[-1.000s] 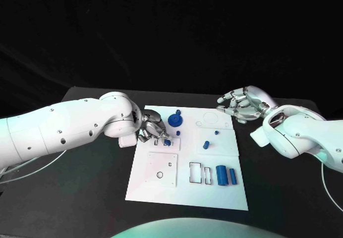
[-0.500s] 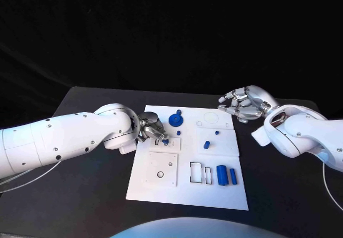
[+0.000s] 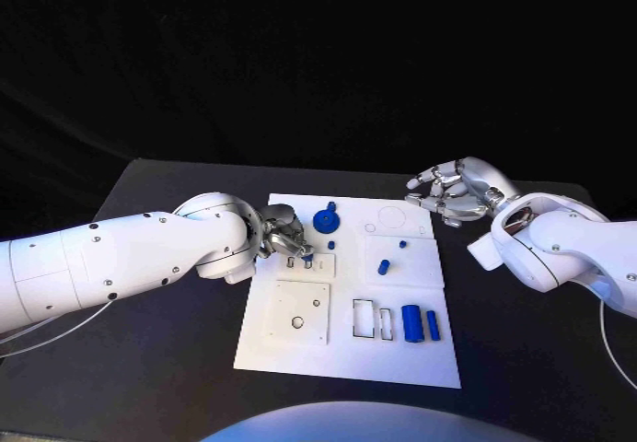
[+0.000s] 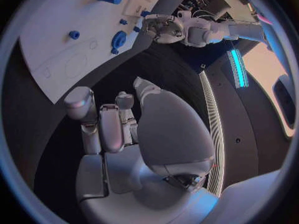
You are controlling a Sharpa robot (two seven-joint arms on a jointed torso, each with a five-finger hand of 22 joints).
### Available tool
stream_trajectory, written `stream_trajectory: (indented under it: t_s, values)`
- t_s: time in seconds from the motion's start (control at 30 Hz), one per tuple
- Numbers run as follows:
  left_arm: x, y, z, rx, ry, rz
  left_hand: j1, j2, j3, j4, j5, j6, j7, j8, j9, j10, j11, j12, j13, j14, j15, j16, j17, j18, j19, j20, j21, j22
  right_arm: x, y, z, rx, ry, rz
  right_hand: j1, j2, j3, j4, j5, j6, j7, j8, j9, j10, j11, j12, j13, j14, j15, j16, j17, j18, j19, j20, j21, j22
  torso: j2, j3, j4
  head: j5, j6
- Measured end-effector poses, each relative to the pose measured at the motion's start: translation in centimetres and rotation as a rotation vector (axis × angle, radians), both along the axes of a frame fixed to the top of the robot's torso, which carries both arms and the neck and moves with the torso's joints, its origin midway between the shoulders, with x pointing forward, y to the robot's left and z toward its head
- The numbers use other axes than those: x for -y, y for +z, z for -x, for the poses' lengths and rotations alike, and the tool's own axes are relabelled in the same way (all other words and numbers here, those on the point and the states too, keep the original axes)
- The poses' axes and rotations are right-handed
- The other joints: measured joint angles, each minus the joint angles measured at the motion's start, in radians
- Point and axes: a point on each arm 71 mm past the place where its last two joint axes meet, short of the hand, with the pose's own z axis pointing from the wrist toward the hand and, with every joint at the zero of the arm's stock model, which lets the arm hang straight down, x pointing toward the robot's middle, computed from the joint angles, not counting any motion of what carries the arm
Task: Assemble the parts on the task board
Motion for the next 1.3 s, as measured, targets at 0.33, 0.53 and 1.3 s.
stream_trajectory:
  t_s: [0.33,0.53,1.3]
  values:
    - [0.38,-0.11,-0.24,0.017,-0.017,-0.028,-0.001,-0.001,0.003,0.003,0.004,0.002,0.002,0.000,0.000,0.007,0.000,0.004,0.004,-0.004,-0.003,0.000,0.001,0.000,0.004,-0.004,0.000,0.004,0.00,-0.05,0.02,-0.001,0.000,0.000,0.000,0.000,0.000,0.000,0.000,0.000,0.000,0.000,0.000,0.000,0.000,0.000,0.000,0.000,0.000,0.000,0.000,0.000,0.000,0.000,0.000,0.000,0.000,0.0000,0.0002,-0.002,-0.006]
    - [0.62,-0.19,-0.30,0.026,-0.028,-0.045,-0.003,-0.002,0.003,0.003,0.009,0.002,0.002,0.000,0.000,0.007,0.000,0.004,0.005,-0.004,-0.003,0.004,0.001,0.000,0.004,-0.004,0.004,0.009,0.02,-0.08,0.03,-0.002,0.000,0.000,-0.012,0.004,-0.003,0.003,0.000,0.000,0.000,0.000,0.000,0.000,0.000,0.000,-0.001,0.003,0.003,0.000,0.000,0.000,0.000,0.000,-0.004,0.000,0.000,-0.0004,0.0007,-0.002,-0.009]
    - [0.73,-0.74,-0.24,0.010,-0.070,-0.105,-0.005,-0.005,0.003,0.003,0.030,0.008,0.002,0.004,0.000,0.011,-0.004,0.008,0.007,-0.004,-0.003,0.004,0.001,0.000,0.011,-0.004,0.004,0.014,0.00,-0.12,0.07,-0.005,0.003,0.000,-0.012,0.004,-0.003,0.003,0.000,0.000,0.000,0.000,0.000,0.000,0.000,0.000,-0.003,0.003,0.003,0.000,0.000,0.000,0.000,0.000,-0.004,-0.001,-0.001,-0.0007,0.0003,0.000,-0.020]
